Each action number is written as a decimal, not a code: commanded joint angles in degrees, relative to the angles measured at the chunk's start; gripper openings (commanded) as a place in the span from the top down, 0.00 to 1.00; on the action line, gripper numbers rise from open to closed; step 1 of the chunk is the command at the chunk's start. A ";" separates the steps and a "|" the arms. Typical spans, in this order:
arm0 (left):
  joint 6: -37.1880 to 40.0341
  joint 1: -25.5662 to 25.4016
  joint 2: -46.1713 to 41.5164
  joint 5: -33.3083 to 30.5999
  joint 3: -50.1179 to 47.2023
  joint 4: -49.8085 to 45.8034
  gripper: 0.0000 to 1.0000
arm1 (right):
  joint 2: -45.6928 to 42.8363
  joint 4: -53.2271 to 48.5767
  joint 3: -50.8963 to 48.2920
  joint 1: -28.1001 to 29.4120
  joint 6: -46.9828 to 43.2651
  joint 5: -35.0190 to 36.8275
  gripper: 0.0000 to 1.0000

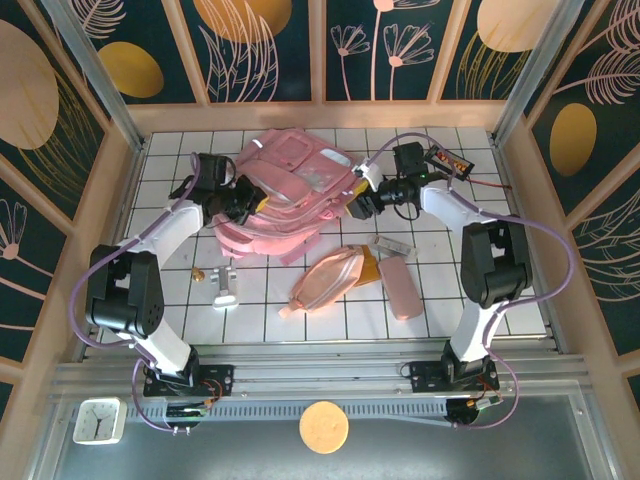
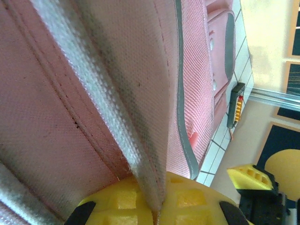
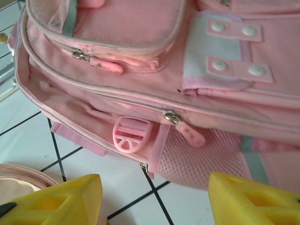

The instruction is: Pack the student bag

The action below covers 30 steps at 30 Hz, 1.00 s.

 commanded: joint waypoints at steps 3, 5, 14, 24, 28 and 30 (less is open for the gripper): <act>-0.15 0.21 -2.71 5.58 8.89 2.05 1.00 | 3.82 7.57 -0.43 1.71 -2.99 -1.48 0.38; 0.19 0.23 -2.26 5.84 10.41 0.89 1.00 | 4.57 10.55 -1.07 1.89 -1.82 -1.15 0.38; 1.12 0.21 -2.24 7.67 11.17 -1.72 1.00 | 9.21 19.28 -0.30 3.20 -3.72 7.78 0.38; -0.10 0.25 -3.89 8.04 8.09 -0.25 1.00 | 12.52 22.08 0.99 6.83 -5.43 10.92 0.42; -0.24 0.21 -4.57 8.08 7.46 -0.24 1.00 | 13.02 24.42 1.34 7.38 -3.51 12.08 0.47; -0.28 0.26 -4.87 8.01 7.11 -0.24 1.00 | 13.38 24.84 1.78 7.39 -2.95 12.46 0.54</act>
